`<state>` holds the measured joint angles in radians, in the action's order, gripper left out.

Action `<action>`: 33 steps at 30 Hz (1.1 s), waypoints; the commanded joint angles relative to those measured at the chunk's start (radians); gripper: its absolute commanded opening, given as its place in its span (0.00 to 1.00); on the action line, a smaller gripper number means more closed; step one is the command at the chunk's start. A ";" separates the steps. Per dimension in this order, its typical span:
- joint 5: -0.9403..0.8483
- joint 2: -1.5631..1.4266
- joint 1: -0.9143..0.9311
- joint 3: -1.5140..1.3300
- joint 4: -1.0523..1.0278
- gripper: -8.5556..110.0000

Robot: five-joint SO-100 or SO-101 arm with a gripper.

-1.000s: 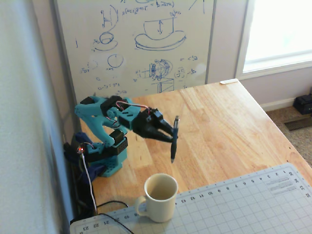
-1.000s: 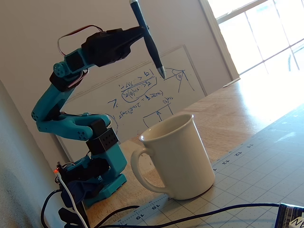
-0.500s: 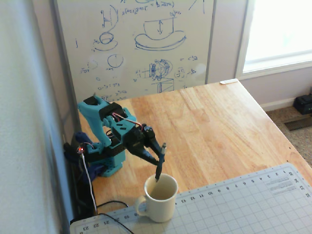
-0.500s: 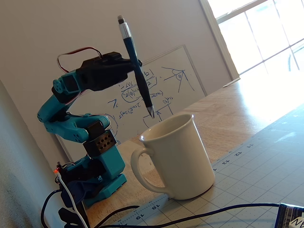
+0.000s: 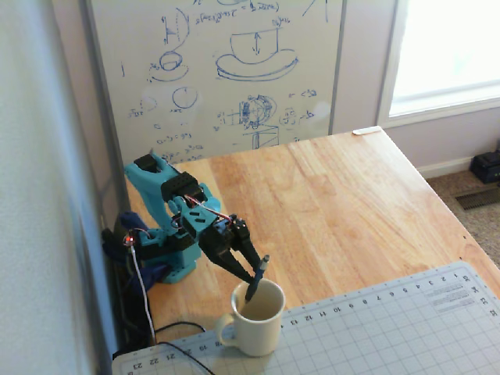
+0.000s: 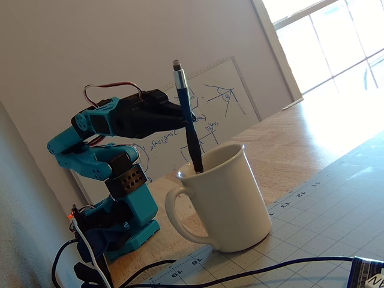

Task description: Grasp a pen and put it in a mug.

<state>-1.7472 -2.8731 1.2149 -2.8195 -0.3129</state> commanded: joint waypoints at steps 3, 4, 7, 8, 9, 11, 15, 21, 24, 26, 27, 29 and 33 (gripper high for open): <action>-0.009 -0.021 0.008 0.034 0.040 0.14; -0.009 -0.025 0.008 0.034 0.040 0.14; 0.008 -0.025 0.000 0.040 0.041 0.15; 0.008 -0.025 -0.005 0.052 0.041 0.15; 0.008 -0.025 -0.009 0.069 0.041 0.14; 0.009 -0.025 -0.026 0.112 0.040 0.12; 0.015 -0.025 -0.112 0.156 0.040 0.07; 0.219 -0.025 -0.207 0.175 0.031 0.08; 0.426 -0.025 -0.290 0.175 0.026 0.08; 0.598 -0.025 -0.360 0.169 0.026 0.08; 0.690 -0.025 -0.397 0.164 0.026 0.08; 0.882 -0.025 -0.471 0.163 0.025 0.08; 1.235 -0.025 -0.595 0.161 0.021 0.08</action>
<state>-0.8253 -2.8747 0.7072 -2.7397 -0.3114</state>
